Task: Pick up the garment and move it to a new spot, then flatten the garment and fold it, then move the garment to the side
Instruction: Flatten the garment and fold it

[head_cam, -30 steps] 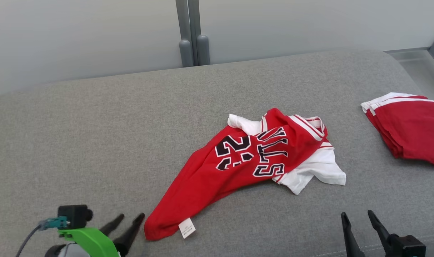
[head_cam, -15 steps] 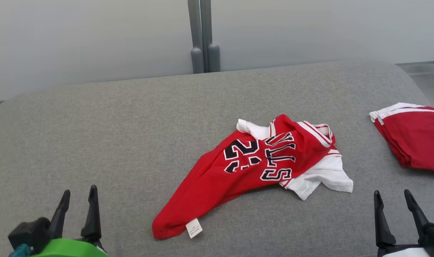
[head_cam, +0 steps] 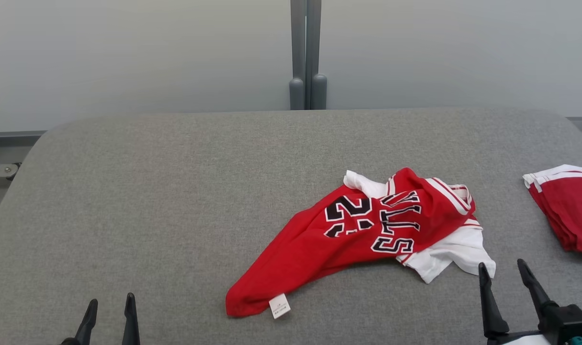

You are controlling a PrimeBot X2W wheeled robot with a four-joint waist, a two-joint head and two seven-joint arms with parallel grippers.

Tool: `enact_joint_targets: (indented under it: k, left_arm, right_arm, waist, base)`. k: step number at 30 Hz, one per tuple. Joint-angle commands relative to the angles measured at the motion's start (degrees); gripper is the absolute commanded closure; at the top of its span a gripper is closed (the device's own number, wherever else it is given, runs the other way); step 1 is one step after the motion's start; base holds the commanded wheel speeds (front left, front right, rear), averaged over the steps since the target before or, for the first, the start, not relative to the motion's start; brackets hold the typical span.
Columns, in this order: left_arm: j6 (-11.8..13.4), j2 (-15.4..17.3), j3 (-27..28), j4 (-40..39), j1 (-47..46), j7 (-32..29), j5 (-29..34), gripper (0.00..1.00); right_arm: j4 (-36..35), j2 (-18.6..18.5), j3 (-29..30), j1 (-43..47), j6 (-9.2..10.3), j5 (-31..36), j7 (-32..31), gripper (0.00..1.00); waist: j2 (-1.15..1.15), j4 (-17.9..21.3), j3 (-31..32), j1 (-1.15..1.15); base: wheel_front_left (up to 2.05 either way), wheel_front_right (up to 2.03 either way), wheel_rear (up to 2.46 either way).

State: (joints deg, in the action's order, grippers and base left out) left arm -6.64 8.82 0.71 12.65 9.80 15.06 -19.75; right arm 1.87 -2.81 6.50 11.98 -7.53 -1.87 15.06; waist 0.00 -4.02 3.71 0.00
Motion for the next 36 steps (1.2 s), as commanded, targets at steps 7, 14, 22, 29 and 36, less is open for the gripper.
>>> enact_joint_targets:
  k: [7, 14, 22, 29, 36]
  left_arm:
    - [-0.9, -2.1, -1.2, -1.1, -0.2, 0.1, 4.4, 0.00]
    - [-0.9, -0.7, -4.9, 0.8, -1.0, 0.1, 2.0, 0.00]
    - [-0.9, 0.3, -5.5, 1.5, -1.6, 0.1, 1.1, 0.00]
    - [-0.9, -0.2, -6.0, 1.5, -0.9, 0.1, 0.8, 0.00]
    - [-0.9, 2.8, -19.0, 11.9, -4.5, -3.9, -5.2, 0.00]
  right_arm:
    - [3.0, -0.2, -2.1, 0.2, 0.09, -0.1, 0.2, 0.00]
    - [4.1, -0.2, -2.3, -0.1, 0.09, -0.7, 0.2, 0.00]
    - [4.2, -0.2, -2.5, -0.9, 0.09, -1.0, 0.2, 0.00]
    - [3.6, -0.2, -2.9, -1.9, 0.09, -2.0, 0.2, 0.00]
    - [11.9, -5.9, -4.0, -4.9, 0.09, -8.8, -2.1, 0.00]
  waist:
    - [0.00, -1.1, 1.1, 0.00]
    - [0.00, -0.7, 1.4, 0.00]
    - [0.00, -0.4, 1.2, 0.00]
    - [0.00, 0.1, 1.3, 0.00]
    - [0.00, 1.4, 0.9, 0.00]
  base:
    - [0.00, 0.00, 0.00]
    - [0.00, 0.00, 0.00]
    - [0.00, 0.00, 0.00]
    - [0.00, 0.00, 0.00]
    - [0.00, 0.00, 0.00]
